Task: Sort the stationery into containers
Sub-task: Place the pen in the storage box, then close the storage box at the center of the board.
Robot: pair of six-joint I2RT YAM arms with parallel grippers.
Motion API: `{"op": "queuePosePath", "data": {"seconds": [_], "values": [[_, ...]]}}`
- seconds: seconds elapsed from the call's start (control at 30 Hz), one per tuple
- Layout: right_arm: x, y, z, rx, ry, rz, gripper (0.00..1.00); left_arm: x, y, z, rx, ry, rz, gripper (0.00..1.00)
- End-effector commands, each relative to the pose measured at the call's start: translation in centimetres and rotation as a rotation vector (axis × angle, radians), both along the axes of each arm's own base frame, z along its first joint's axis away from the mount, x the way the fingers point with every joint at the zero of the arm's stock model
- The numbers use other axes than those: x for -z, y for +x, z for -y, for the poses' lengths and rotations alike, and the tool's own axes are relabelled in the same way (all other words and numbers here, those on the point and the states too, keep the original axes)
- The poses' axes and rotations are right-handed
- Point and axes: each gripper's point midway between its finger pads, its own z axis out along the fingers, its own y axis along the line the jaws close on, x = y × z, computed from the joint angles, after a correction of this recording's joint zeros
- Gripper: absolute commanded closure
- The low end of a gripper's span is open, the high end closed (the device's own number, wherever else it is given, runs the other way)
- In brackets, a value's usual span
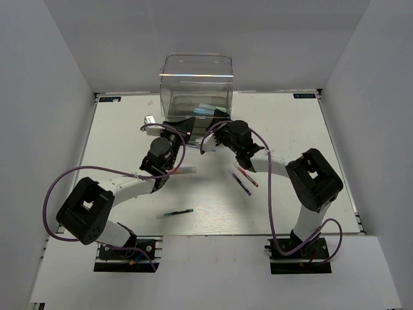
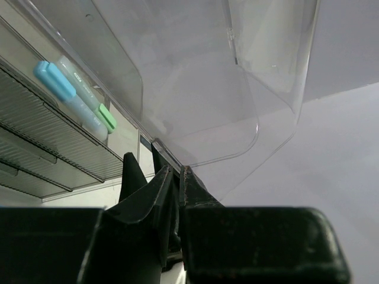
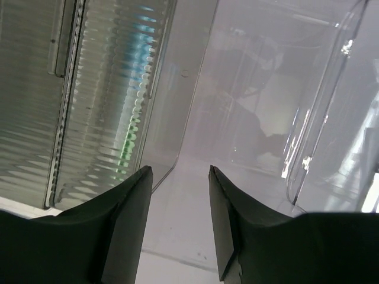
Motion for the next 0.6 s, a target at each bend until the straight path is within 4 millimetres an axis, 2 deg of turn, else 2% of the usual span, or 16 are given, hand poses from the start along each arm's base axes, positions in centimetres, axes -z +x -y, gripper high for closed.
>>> {"op": "queuePosePath", "data": {"seconds": [0.0,0.03,0.1,0.13,0.17,0.2,0.23,0.27,0.3,0.4,0.57], "values": [[-4.2,-1.6,0.2,-0.047,0.109,0.05,0.51,-3.4,0.0,-0.1,0.005,-0.056,0.079,1.0],[-4.4,-2.3,-0.7,-0.11,0.138,0.031,0.51,-3.4,0.0,-0.1,0.005,-0.056,0.079,1.0],[-3.8,-3.2,-0.8,-0.145,0.147,0.002,0.51,-3.4,0.0,-0.1,0.005,-0.056,0.079,1.0],[-4.2,-4.3,-0.9,-0.184,0.177,-0.021,0.52,-3.4,0.0,-0.1,0.005,-0.056,0.079,1.0],[-3.5,-4.8,-1.0,-0.209,0.175,-0.053,0.52,-3.4,0.0,-0.1,0.005,-0.056,0.079,1.0],[-3.9,-5.5,-1.2,-0.239,0.191,-0.068,0.54,-3.4,0.0,-0.1,0.005,-0.056,0.079,1.0],[-2.9,-6.2,-1.1,-0.251,0.19,-0.104,0.54,-3.4,0.0,-0.1,0.005,-0.056,0.079,1.0],[-3.1,-6.8,-1.4,-0.28,0.2,-0.112,0.55,-3.4,0.0,-0.1,0.005,-0.056,0.079,1.0],[-2.9,-7.0,-1.3,-0.286,0.21,-0.126,0.55,-3.4,0.0,-0.1,0.005,-0.056,0.079,1.0],[-1.3,-8.4,-1.4,-0.325,0.207,-0.195,0.6,-3.4,-0.1,0.1,0.014,-0.055,0.08,1.0],[2.1,-11.4,-1.8,-0.382,0.204,-0.449,0.65,-3.4,-0.1,0.1,0.014,-0.055,0.08,1.0]]}}
